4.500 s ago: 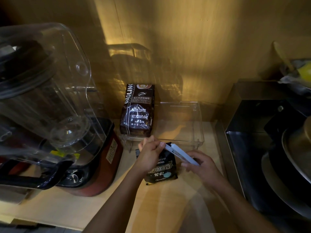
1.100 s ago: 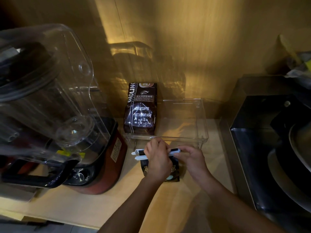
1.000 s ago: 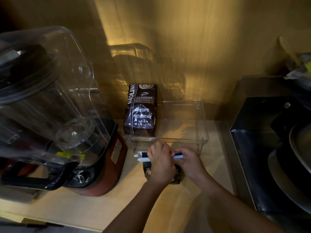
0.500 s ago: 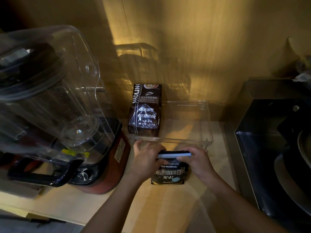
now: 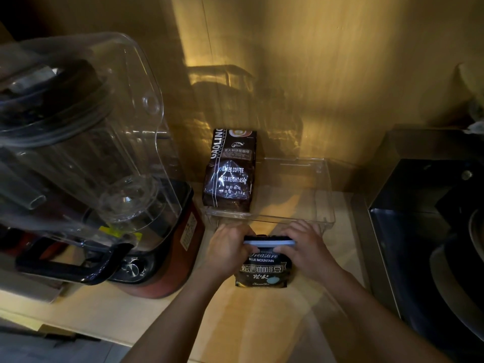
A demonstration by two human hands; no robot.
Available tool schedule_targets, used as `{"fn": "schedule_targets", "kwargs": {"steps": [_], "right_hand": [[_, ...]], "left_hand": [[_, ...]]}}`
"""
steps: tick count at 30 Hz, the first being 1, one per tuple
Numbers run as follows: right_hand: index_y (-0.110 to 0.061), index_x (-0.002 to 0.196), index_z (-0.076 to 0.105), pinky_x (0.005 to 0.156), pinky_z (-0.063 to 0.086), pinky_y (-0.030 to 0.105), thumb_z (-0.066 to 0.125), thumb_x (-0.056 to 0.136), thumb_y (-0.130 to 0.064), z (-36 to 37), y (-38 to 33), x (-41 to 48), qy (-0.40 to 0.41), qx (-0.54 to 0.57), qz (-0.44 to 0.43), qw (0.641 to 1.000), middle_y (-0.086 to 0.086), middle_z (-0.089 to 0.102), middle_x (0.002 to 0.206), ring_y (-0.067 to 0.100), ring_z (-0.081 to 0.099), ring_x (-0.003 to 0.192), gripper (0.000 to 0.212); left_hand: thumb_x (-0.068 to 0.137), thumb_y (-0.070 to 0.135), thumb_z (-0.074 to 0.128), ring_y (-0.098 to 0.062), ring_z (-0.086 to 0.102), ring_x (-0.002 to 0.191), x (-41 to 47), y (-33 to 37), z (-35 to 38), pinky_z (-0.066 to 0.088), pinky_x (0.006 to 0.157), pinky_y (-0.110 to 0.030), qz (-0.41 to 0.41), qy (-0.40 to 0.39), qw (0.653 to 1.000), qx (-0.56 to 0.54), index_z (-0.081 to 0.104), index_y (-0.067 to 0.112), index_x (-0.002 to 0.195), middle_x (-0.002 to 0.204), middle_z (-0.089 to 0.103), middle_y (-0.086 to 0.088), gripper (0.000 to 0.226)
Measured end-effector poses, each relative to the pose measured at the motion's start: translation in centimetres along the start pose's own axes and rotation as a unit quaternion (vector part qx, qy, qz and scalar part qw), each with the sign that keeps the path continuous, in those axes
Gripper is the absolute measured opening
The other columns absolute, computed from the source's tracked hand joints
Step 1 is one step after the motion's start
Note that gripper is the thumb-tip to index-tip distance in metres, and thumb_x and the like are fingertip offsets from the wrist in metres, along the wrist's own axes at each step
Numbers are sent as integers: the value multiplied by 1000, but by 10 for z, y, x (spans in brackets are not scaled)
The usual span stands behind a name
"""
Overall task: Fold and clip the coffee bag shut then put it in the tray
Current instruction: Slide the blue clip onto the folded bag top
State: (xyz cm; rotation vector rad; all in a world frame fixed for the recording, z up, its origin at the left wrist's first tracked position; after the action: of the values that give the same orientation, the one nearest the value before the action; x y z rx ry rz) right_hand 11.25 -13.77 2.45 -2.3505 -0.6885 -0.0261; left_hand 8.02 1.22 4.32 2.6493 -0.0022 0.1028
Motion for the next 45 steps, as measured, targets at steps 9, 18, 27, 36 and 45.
{"fn": "schedule_targets", "kwargs": {"steps": [9, 18, 27, 36, 45], "right_hand": [[-1, 95, 59, 89, 32, 31, 61, 80, -14, 7, -18, 4, -24, -55, -34, 998, 13, 60, 101, 26, 48, 101, 20], [-1, 92, 59, 85, 37, 31, 62, 80, -10, 4, -9, 3, -25, -25, -10, 999, 13, 58, 96, 23, 47, 97, 15], [-10, 98, 59, 83, 35, 29, 62, 80, -20, -1, -4, 9, -33, -58, 1, 998, 4, 56, 98, 19, 45, 96, 20], [-12, 101, 56, 83, 39, 34, 57, 84, -17, 15, -36, 17, -66, -120, -51, 989, 5, 53, 101, 20, 43, 97, 18], [-9, 95, 53, 86, 36, 34, 57, 83, -12, 23, -34, 19, -78, -166, -74, 980, 7, 56, 98, 22, 46, 95, 13]], "left_hand": [[77, 21, 66, -23, 53, 95, -3, 3, 2, 39, 84, -35, 3, 26, 1000, -11, 63, 11, 90, 98, 66, -7, 17], [77, 35, 65, -14, 52, 99, 2, -2, -3, 28, 92, -31, 38, 24, 999, 22, 63, 22, 97, 102, 67, 3, 25], [71, 29, 72, -23, 49, 105, 3, -14, -6, 29, 96, -33, 22, 43, 999, -15, 68, 14, 91, 94, 69, -3, 25], [73, 22, 70, -20, 54, 98, -1, -3, -4, 21, 94, -26, 44, 77, 996, -15, 66, 11, 87, 90, 68, -4, 18], [74, 22, 69, -19, 48, 106, 0, -6, 1, 23, 92, -25, 18, 56, 998, -16, 65, 10, 92, 98, 65, -6, 22]]}}
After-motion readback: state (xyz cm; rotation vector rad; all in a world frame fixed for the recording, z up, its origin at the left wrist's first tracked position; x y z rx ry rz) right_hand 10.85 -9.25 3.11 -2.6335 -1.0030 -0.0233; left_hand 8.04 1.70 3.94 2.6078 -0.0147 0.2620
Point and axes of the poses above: each hand's wrist, its own x-axis towards the middle knuckle, its own z-axis out of the palm, y = z × x, the point moved 6 cm from there along x, towards the middle knuckle
